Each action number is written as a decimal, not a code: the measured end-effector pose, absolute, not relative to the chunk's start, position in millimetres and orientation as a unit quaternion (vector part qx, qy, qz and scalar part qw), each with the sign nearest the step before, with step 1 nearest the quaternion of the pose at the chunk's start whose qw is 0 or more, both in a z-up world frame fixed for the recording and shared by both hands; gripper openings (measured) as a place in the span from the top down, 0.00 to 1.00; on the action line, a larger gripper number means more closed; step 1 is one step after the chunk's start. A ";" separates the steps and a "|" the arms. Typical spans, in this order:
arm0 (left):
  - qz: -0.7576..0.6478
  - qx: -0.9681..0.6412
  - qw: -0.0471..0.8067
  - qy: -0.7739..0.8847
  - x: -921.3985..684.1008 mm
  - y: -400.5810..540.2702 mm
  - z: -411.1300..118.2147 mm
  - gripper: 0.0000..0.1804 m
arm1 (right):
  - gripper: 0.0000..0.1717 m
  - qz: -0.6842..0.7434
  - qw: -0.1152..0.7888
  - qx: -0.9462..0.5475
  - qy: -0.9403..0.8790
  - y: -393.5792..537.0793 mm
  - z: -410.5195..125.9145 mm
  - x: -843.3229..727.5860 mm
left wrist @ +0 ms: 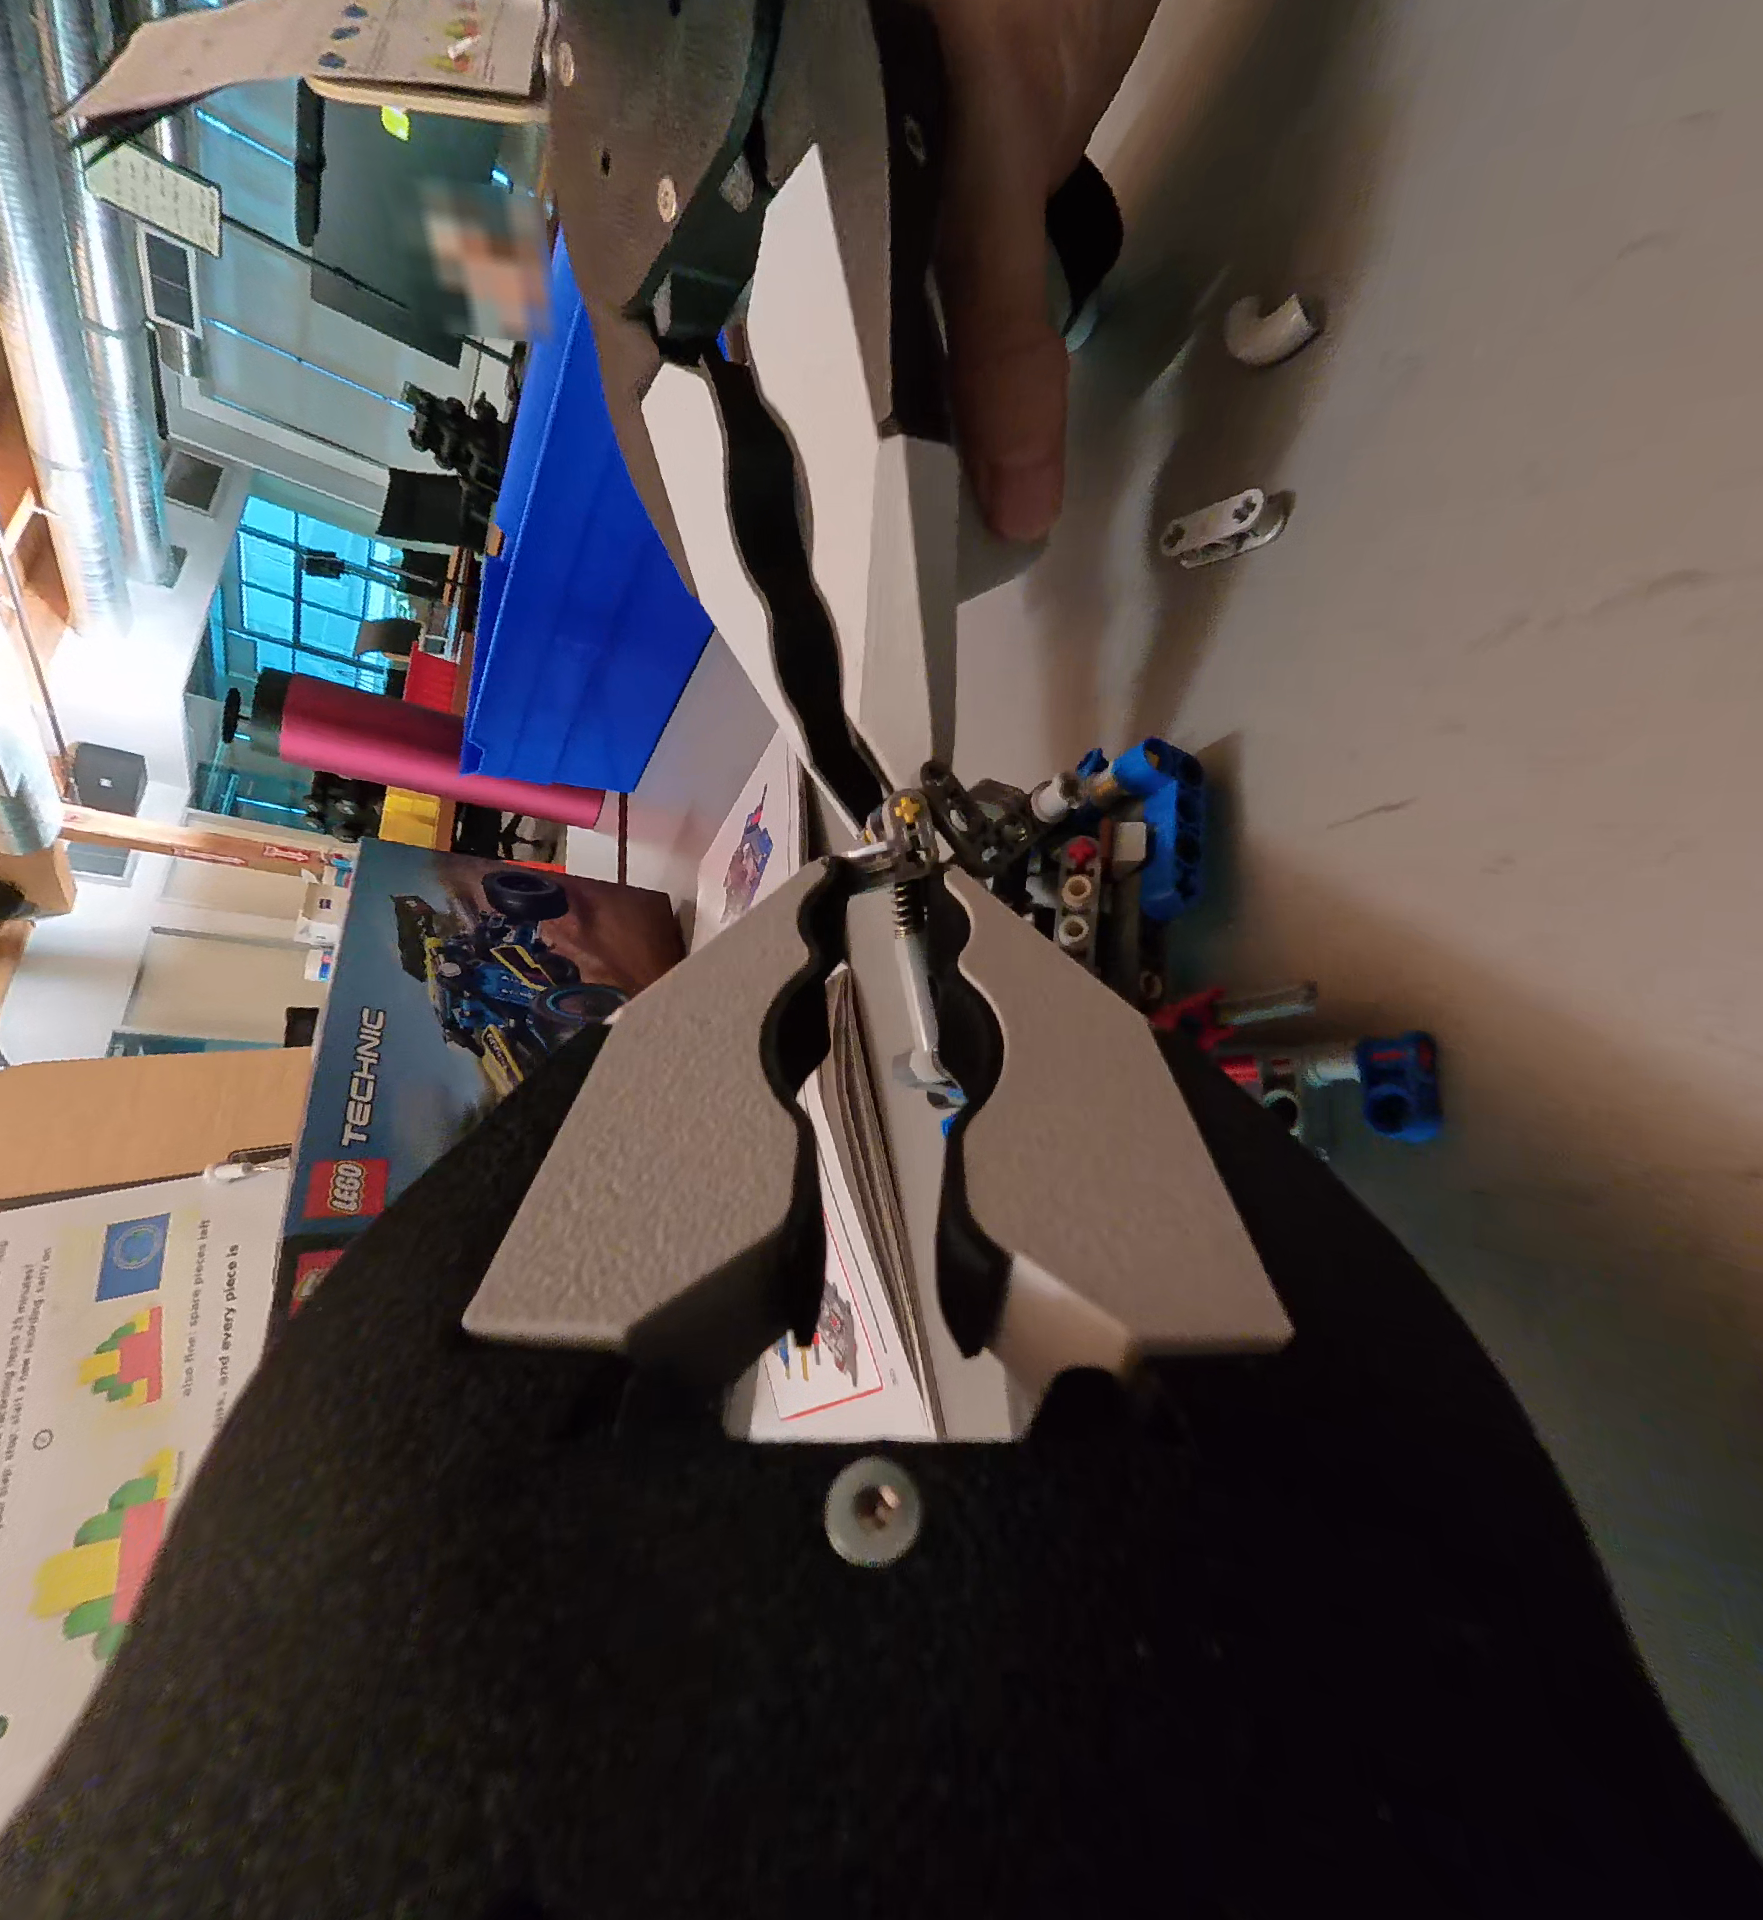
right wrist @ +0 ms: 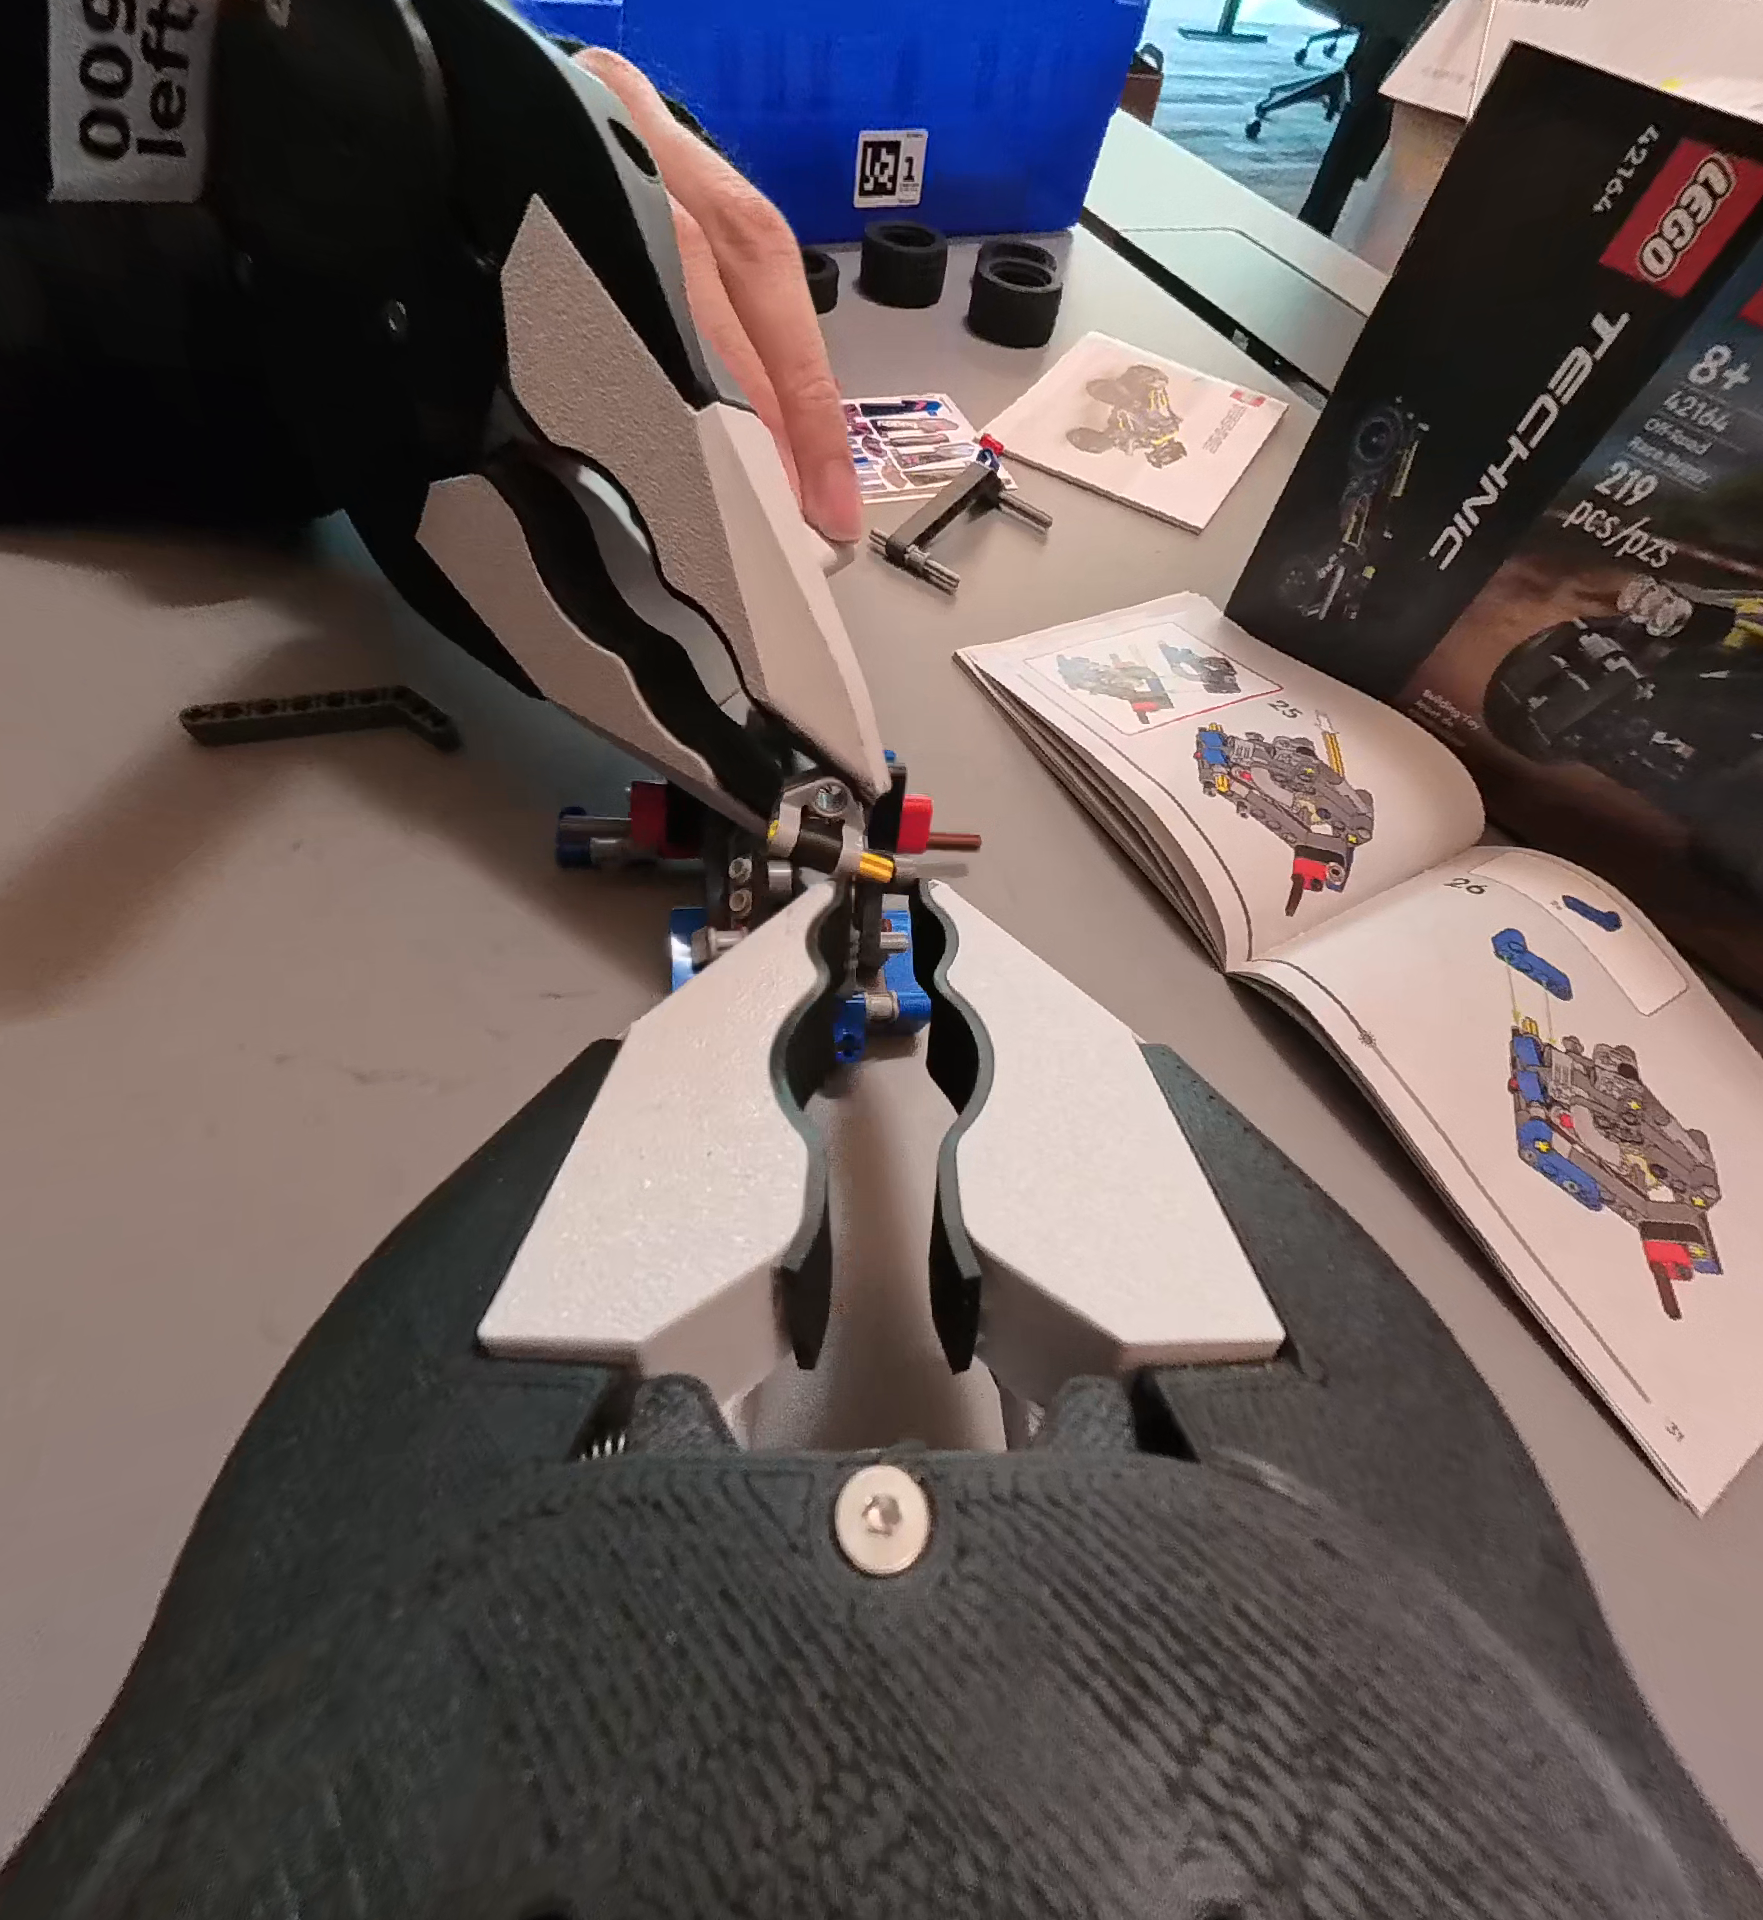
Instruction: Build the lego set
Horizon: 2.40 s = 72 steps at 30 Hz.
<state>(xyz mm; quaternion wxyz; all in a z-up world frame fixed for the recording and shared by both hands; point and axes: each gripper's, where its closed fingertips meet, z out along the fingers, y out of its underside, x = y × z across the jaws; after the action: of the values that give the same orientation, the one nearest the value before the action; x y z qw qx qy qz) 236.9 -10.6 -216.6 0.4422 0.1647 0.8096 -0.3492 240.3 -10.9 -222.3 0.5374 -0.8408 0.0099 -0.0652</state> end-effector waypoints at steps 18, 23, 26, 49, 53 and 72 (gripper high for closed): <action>-0.323 0.131 0.449 0.823 246.9 -5.0 -217.8 0.93 | 0.83 -0.073 0.533 -0.843 0.009 -6.8 -223.9 236.7; -0.308 0.132 0.449 0.828 247.7 -4.2 -218.0 0.93 | 0.81 -0.060 0.536 -0.842 0.021 -5.1 -223.1 235.8; -0.297 0.133 0.444 0.835 248.2 -3.6 -218.2 0.93 | 0.83 -0.059 0.537 -0.841 0.030 -4.8 -222.6 238.2; -0.303 0.077 0.320 0.895 234.9 11.0 -225.7 0.90 | 0.90 -0.176 0.526 -0.830 -0.057 7.3 -223.4 234.4; -0.314 0.063 0.295 0.900 232.9 15.3 -227.8 0.87 | 0.89 -0.179 0.530 -0.826 -0.069 6.8 -222.2 232.0; -0.312 0.005 0.273 0.910 237.6 22.7 -231.2 0.88 | 0.83 -0.143 0.525 -0.837 0.054 2.5 -221.2 236.0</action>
<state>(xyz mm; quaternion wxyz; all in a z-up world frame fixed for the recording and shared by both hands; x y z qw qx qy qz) 237.6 22.7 -231.2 0.2735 0.0049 0.9097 -0.3123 236.0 2.5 -221.2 0.5253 -0.8371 0.0538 -0.1426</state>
